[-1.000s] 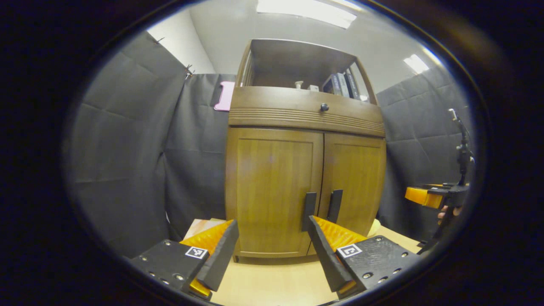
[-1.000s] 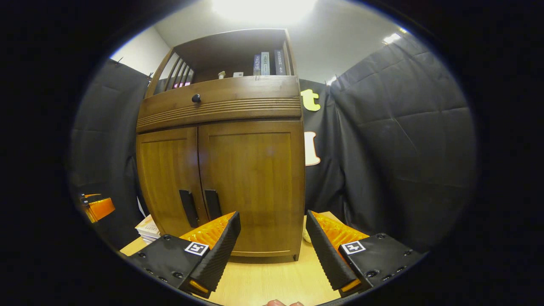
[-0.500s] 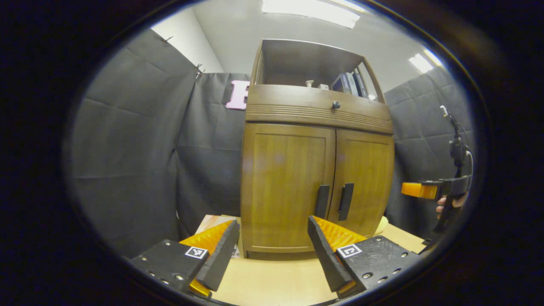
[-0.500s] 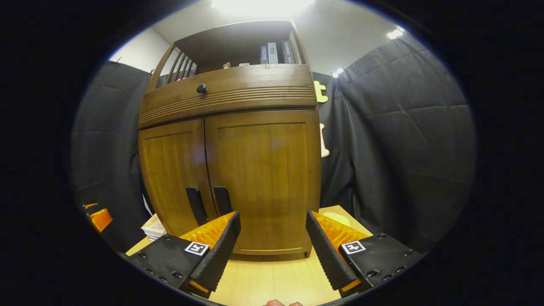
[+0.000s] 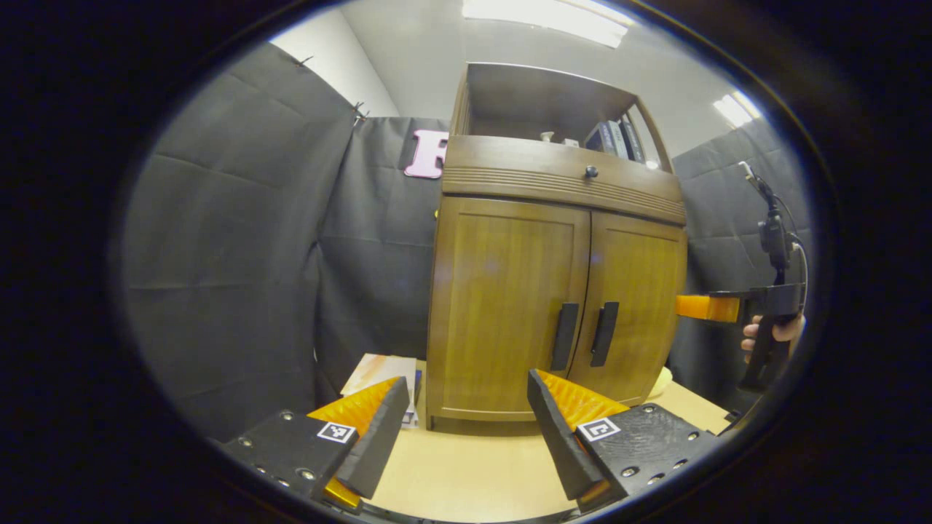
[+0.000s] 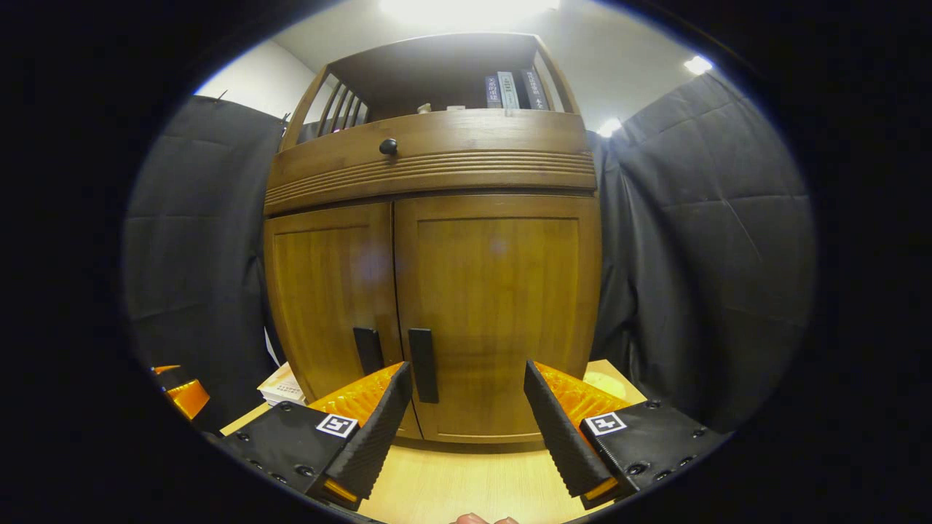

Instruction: Open the right door of the double-door shoe cabinet with the right hand, and open the left door with the left hand.

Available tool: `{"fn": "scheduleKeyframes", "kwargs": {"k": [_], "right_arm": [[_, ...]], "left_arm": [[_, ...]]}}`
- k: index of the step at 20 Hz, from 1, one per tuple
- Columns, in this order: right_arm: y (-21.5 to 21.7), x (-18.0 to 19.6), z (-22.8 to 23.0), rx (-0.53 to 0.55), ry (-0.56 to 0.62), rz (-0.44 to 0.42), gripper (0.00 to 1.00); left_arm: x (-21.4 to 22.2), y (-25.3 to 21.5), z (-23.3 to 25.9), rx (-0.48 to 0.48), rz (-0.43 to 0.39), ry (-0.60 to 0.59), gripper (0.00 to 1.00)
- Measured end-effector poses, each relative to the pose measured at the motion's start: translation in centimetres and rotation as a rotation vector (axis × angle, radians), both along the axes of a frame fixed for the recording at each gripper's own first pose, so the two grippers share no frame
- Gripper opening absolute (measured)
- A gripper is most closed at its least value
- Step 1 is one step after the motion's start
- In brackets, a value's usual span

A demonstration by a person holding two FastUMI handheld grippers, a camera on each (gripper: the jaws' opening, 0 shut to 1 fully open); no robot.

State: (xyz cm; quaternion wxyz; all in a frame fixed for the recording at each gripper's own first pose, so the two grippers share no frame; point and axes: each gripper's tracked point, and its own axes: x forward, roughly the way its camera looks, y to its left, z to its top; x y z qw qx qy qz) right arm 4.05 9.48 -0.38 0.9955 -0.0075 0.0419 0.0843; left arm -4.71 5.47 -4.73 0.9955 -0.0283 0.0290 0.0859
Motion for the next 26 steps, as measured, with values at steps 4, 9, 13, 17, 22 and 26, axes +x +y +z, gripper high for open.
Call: {"fn": "scheduleKeyframes", "kwargs": {"k": [4, 9, 13, 17, 22, 26], "right_arm": [[1.7, 1.9, 0.3, 0.003, -0.001, 0.021, 0.92], [3.1, 4.5, 0.5, 0.005, -0.003, 0.031, 0.97], [4.0, 6.5, -0.2, 0.009, 0.015, 0.031, 0.97], [4.6, 8.4, -1.1, 0.046, 0.039, 0.014, 0.93], [5.0, 11.0, -2.9, 0.058, 0.101, 0.013, 0.99], [5.1, 12.8, -3.7, 0.038, 0.143, 0.014, 0.97]], "left_arm": [[0.0, 0.6, 0.0, 0.001, 0.020, 0.007, 0.95], [-0.1, 1.0, -0.5, -0.007, 0.048, 0.022, 0.95], [-0.8, 1.5, -1.0, 0.006, 0.078, 0.048, 0.95], [-1.0, 1.8, -1.1, 0.007, 0.107, 0.057, 0.95], [-1.4, 2.0, -1.5, 0.000, 0.129, 0.081, 0.95], [-1.4, 2.3, -1.8, 0.001, 0.151, 0.094, 0.95]]}}
